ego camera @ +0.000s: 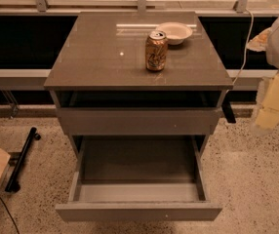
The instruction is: Place orange can into middle drawer
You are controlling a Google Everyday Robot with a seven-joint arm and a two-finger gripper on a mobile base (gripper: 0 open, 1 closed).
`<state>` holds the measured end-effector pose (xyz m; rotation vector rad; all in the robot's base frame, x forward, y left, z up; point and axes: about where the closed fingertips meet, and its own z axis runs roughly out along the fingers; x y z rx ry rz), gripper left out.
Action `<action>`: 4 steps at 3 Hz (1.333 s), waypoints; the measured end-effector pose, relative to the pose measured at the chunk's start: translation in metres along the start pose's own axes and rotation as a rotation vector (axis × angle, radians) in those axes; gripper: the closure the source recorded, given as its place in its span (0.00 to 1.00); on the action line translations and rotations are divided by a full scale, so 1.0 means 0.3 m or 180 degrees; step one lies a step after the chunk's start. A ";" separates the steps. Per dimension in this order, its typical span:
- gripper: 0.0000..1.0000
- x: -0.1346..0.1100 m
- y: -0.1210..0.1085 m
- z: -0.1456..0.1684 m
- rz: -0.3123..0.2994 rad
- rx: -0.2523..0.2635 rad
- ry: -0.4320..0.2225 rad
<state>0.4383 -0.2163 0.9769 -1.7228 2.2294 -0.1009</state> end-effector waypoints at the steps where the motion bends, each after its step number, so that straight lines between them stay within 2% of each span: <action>1: 0.00 0.000 0.000 0.000 0.0000 0.0000 -0.0001; 3: 0.00 -0.053 -0.071 0.040 0.0121 0.0201 -0.0438; 4: 0.00 -0.121 -0.171 0.125 0.0221 0.0343 -0.0794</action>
Offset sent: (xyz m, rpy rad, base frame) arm 0.0331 0.0138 -0.0069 0.1385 -0.0905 -0.0215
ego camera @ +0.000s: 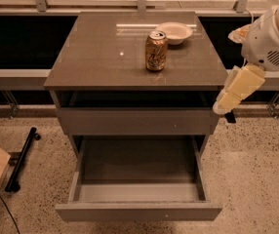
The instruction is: Place orange can into middle drawer
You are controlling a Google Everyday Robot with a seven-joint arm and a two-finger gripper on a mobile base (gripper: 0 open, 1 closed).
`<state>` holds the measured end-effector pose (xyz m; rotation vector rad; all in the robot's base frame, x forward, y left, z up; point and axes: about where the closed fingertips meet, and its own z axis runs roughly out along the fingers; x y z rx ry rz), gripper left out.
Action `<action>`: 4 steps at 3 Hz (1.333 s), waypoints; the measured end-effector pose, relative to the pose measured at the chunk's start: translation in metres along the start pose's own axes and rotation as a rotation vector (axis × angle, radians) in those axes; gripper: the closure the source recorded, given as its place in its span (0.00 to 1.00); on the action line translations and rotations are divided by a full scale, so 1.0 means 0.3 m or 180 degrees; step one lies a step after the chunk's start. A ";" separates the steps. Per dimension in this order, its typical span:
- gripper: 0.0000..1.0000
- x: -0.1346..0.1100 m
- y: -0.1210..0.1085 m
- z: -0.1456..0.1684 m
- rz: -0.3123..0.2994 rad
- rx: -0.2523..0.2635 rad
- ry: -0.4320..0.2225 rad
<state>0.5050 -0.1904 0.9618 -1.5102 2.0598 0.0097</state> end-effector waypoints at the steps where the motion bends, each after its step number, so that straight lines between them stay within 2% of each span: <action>1: 0.00 0.000 0.000 0.000 0.0000 0.0001 -0.0001; 2: 0.00 -0.057 -0.034 0.039 0.0073 0.0112 -0.0168; 3: 0.00 -0.139 -0.094 0.121 0.0152 0.0173 -0.0491; 4: 0.00 -0.198 -0.139 0.201 0.0240 0.0142 -0.0736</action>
Offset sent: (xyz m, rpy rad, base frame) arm 0.0353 0.0261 0.0005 0.1002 -0.0805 -0.0461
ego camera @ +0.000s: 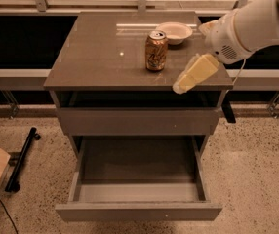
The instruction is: Place orange can into middle drawer
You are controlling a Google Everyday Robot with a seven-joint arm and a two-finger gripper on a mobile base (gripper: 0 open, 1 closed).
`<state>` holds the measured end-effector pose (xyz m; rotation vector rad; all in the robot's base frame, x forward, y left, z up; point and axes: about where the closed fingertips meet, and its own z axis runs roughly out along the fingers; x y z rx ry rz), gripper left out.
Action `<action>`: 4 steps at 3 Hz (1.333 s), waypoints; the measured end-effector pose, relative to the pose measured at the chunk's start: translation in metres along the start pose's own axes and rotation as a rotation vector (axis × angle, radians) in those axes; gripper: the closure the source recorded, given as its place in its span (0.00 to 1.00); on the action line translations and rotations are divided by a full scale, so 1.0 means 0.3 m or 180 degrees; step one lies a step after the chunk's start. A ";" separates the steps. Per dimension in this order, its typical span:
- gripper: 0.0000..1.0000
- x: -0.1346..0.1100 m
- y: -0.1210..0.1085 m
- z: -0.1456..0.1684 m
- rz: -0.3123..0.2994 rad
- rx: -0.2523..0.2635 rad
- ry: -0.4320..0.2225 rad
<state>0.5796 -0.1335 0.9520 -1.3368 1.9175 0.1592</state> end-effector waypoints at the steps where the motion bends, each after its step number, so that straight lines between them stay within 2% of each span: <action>1: 0.00 -0.034 -0.034 0.085 0.0086 -0.0051 -0.0164; 4: 0.00 -0.111 -0.130 0.287 0.0315 -0.0236 -0.0443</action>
Offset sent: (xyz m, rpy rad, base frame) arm 0.0688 0.0414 -0.0221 0.1692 0.0275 0.0114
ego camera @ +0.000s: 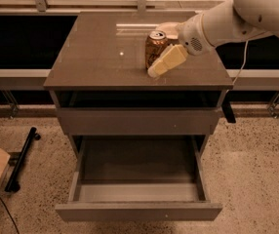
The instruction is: Place orange can into middle drawer
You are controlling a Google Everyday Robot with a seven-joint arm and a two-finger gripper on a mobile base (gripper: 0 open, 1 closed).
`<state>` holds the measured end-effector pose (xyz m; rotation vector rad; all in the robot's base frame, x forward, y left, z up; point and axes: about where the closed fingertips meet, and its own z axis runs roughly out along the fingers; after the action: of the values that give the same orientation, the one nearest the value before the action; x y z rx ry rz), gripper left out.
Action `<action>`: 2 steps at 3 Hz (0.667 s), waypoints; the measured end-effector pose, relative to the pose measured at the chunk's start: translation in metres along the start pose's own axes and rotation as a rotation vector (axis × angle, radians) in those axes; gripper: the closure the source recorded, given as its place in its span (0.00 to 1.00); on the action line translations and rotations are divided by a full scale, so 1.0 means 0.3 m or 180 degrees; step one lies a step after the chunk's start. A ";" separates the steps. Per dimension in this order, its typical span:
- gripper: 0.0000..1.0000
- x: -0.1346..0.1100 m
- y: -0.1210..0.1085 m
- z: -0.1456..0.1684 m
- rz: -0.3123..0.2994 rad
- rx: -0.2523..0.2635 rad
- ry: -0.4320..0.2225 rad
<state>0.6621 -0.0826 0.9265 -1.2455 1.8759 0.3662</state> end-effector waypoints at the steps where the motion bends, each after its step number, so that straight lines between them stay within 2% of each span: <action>1: 0.00 -0.010 -0.043 0.044 0.0058 0.0012 -0.0056; 2: 0.00 -0.017 -0.094 0.086 0.0129 0.0051 -0.0104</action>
Offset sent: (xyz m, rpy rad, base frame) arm 0.0621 0.0030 -0.0072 0.0718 -0.0055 -0.0651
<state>0.6996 -0.0762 0.9202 -1.1855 1.8750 0.3901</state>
